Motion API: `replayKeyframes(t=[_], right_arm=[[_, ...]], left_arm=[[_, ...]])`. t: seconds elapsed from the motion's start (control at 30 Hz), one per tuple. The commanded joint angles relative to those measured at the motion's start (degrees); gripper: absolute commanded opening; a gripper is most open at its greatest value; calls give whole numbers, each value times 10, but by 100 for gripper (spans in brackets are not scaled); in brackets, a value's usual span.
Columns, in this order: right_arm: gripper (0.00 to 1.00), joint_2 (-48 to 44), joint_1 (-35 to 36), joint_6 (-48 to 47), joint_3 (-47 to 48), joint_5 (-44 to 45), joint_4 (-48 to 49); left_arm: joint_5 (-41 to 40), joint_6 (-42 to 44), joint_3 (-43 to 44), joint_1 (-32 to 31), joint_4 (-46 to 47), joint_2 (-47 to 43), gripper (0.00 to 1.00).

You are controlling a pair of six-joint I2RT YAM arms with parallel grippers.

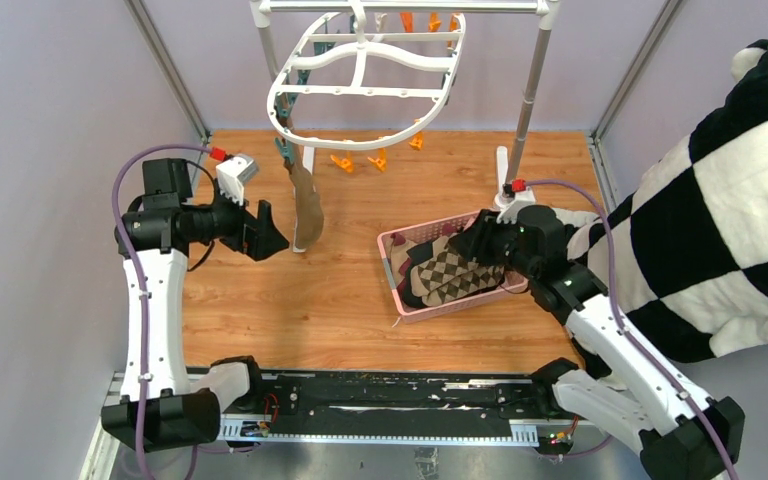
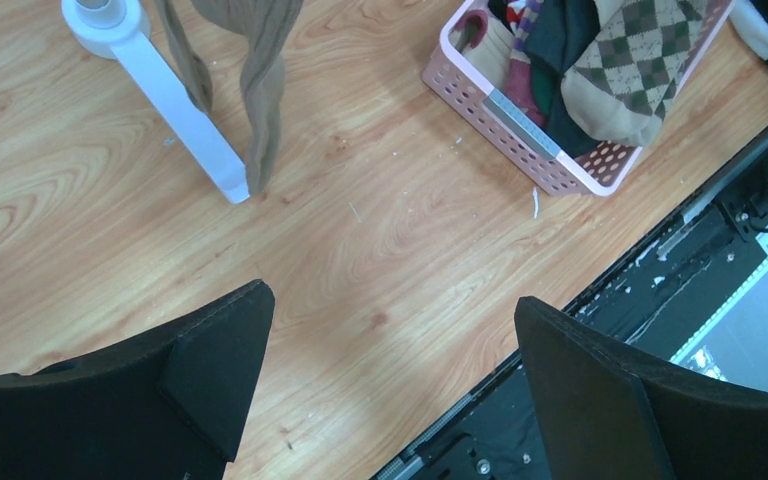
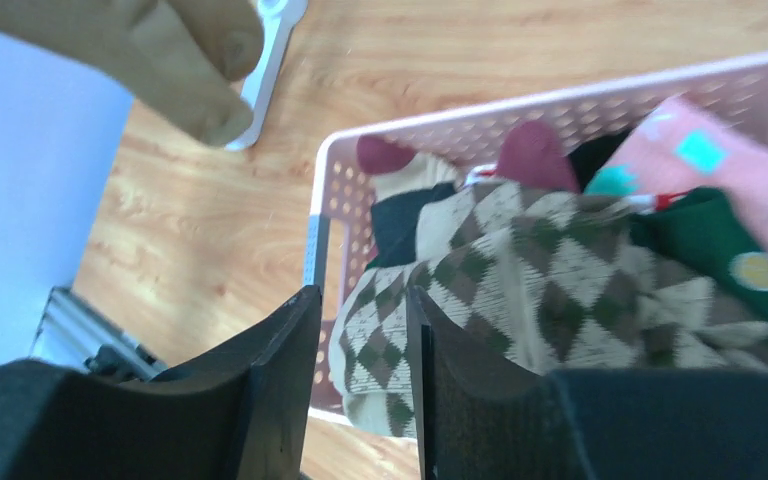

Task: Remove the socks clipped to the hanger
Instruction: Place the sock in the bin, then remove the sock from the hanger.

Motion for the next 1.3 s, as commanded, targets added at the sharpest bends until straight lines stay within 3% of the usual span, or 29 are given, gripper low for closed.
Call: replayKeyframes(t=[0.0, 0.1, 0.23, 0.4, 0.57, 0.67, 0.87, 1.03, 1.17, 1.27], right_arm=[[41, 46, -9, 62, -76, -115, 92], [40, 101, -16, 67, -114, -84, 138], [48, 156, -19, 62, -149, 16, 151], [51, 127, -3, 52, -167, 129, 113], [60, 25, 103, -3, -80, 265, 29], [68, 28, 194, -40, -22, 346, 29], [79, 181, 357, -166, 90, 412, 141], [88, 348, 383, -228, 216, 363, 225], [91, 484, 392, -260, 341, 398, 248], [93, 554, 400, -304, 382, 448, 323]], left_arm=[[18, -17, 1, 23, 4, 10, 100], [28, -22, 5, 45, 4, 18, 100], [31, -25, 7, 74, 4, 22, 100], [16, -19, -3, 98, 4, 29, 100], [13, -9, -9, 114, 4, 41, 100], [13, -1, -14, 119, 4, 41, 100], [-13, 10, -14, 134, -7, 49, 100], [-25, 28, -11, 163, -26, 60, 100], [-11, 57, -8, 191, -47, 66, 100], [-2, 79, -7, 205, -62, 71, 100]])
